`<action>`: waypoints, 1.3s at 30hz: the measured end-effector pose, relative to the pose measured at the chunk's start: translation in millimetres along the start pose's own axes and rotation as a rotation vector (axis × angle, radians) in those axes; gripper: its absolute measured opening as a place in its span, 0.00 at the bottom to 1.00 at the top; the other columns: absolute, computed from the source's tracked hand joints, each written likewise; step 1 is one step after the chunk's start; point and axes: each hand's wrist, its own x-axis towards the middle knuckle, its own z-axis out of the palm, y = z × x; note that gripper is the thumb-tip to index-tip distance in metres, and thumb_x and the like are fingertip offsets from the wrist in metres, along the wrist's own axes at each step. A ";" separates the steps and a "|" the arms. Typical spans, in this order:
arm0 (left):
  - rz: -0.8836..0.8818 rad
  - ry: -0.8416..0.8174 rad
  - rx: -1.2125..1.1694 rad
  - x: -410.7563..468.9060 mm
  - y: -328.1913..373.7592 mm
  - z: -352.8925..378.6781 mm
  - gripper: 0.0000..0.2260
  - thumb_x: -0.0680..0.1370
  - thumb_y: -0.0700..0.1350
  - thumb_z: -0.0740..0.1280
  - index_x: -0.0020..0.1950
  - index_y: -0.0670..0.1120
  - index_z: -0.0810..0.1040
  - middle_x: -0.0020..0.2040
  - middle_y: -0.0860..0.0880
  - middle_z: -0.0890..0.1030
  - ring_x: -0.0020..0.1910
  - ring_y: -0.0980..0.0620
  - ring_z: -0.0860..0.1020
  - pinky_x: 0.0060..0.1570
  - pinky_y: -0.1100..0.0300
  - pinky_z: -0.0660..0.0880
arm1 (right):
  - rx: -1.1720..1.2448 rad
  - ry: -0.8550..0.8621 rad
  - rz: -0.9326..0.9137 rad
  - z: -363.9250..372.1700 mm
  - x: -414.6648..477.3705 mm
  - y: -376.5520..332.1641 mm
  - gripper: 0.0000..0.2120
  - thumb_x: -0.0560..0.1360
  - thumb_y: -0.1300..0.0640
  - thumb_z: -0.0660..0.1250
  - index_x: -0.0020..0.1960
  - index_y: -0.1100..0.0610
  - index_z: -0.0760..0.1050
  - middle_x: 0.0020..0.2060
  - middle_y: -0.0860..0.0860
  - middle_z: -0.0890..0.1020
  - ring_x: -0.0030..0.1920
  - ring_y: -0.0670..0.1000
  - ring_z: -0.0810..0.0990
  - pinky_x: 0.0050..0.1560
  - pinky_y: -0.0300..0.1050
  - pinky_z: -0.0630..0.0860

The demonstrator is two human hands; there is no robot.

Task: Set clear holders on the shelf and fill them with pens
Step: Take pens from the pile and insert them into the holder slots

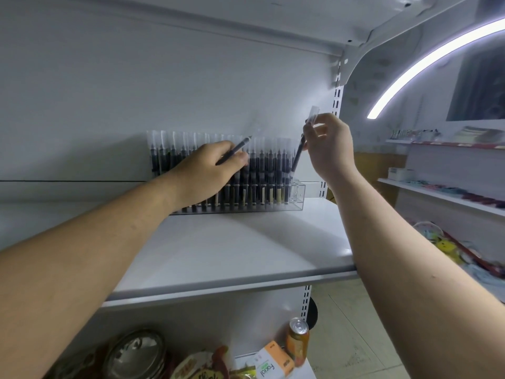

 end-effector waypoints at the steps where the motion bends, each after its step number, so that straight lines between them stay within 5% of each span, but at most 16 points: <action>1: 0.000 -0.005 -0.026 0.3 -0.6 0.3 0.14 0.87 0.54 0.59 0.54 0.47 0.78 0.35 0.50 0.69 0.26 0.60 0.66 0.32 0.60 0.65 | -0.010 -0.021 0.002 0.9 -0.4 0.9 0.02 0.83 0.53 0.66 0.56 0.50 0.76 0.44 0.49 0.86 0.44 0.51 0.86 0.46 0.45 0.77; 10: 0.042 0.014 0.006 0.0 -1.0 -1.0 0.10 0.87 0.48 0.59 0.52 0.48 0.77 0.40 0.44 0.71 0.29 0.57 0.66 0.33 0.58 0.67 | -0.079 -0.111 0.010 0.0 -7.0 -3.2 0.03 0.83 0.55 0.66 0.55 0.51 0.77 0.42 0.50 0.85 0.42 0.50 0.85 0.37 0.40 0.72; 14: 0.066 0.042 0.067 -0.4 -1.1 -0.7 0.10 0.87 0.48 0.60 0.53 0.47 0.78 0.38 0.47 0.73 0.29 0.58 0.67 0.35 0.59 0.67 | -0.183 -0.289 0.060 -1.2 -14.7 -5.8 0.04 0.83 0.56 0.66 0.56 0.54 0.79 0.39 0.51 0.87 0.24 0.37 0.77 0.25 0.35 0.66; 18: 0.084 0.078 0.086 0.2 -2.5 -0.5 0.09 0.87 0.47 0.61 0.51 0.46 0.79 0.31 0.54 0.71 0.26 0.59 0.66 0.29 0.65 0.65 | -0.214 -0.381 0.155 -5.4 -17.2 -4.2 0.06 0.82 0.57 0.66 0.57 0.58 0.79 0.38 0.56 0.87 0.14 0.41 0.65 0.17 0.33 0.61; 22: 0.080 0.111 0.088 0.2 -3.6 -1.5 0.11 0.87 0.46 0.61 0.48 0.46 0.80 0.25 0.57 0.70 0.24 0.59 0.65 0.27 0.67 0.63 | -0.258 -0.360 0.155 -4.9 -13.5 -2.3 0.07 0.81 0.56 0.66 0.55 0.58 0.80 0.39 0.55 0.88 0.18 0.39 0.69 0.20 0.33 0.66; 26: 0.074 0.104 0.107 0.0 -2.4 -1.2 0.13 0.87 0.49 0.59 0.49 0.48 0.79 0.31 0.54 0.71 0.25 0.60 0.69 0.32 0.60 0.66 | -0.116 -0.079 0.079 -6.5 -8.2 -6.4 0.11 0.79 0.53 0.67 0.60 0.55 0.80 0.46 0.48 0.84 0.45 0.46 0.82 0.51 0.47 0.81; 28: 0.086 0.088 0.101 -0.4 -2.1 -1.1 0.12 0.87 0.50 0.59 0.50 0.49 0.79 0.31 0.54 0.70 0.25 0.61 0.69 0.33 0.59 0.66 | 0.059 -0.004 -0.014 -6.4 -8.3 -13.1 0.09 0.78 0.57 0.68 0.57 0.55 0.81 0.46 0.48 0.84 0.45 0.47 0.83 0.51 0.48 0.81; 32: 0.107 0.067 0.085 -0.5 -0.6 -0.4 0.12 0.88 0.52 0.58 0.51 0.50 0.78 0.35 0.49 0.69 0.29 0.58 0.66 0.34 0.59 0.68 | 0.556 -0.303 0.059 -2.5 -14.3 -29.2 0.06 0.81 0.64 0.69 0.56 0.64 0.81 0.43 0.57 0.85 0.35 0.55 0.82 0.35 0.47 0.77; 35: 0.085 0.030 0.049 1.0 -0.9 0.8 0.13 0.88 0.51 0.57 0.52 0.50 0.78 0.37 0.45 0.69 0.32 0.53 0.68 0.37 0.51 0.69 | 0.672 -0.583 0.137 -0.1 -21.0 -34.9 0.11 0.79 0.62 0.72 0.59 0.67 0.79 0.47 0.62 0.84 0.38 0.57 0.82 0.37 0.45 0.79; 39: 0.040 -0.027 -0.019 2.1 -2.5 2.0 0.12 0.88 0.47 0.57 0.53 0.49 0.79 0.37 0.44 0.69 0.34 0.48 0.67 0.36 0.49 0.65 | 0.708 -0.695 0.110 2.5 -25.4 -35.0 0.11 0.74 0.58 0.75 0.51 0.63 0.80 0.49 0.62 0.84 0.44 0.57 0.84 0.45 0.47 0.81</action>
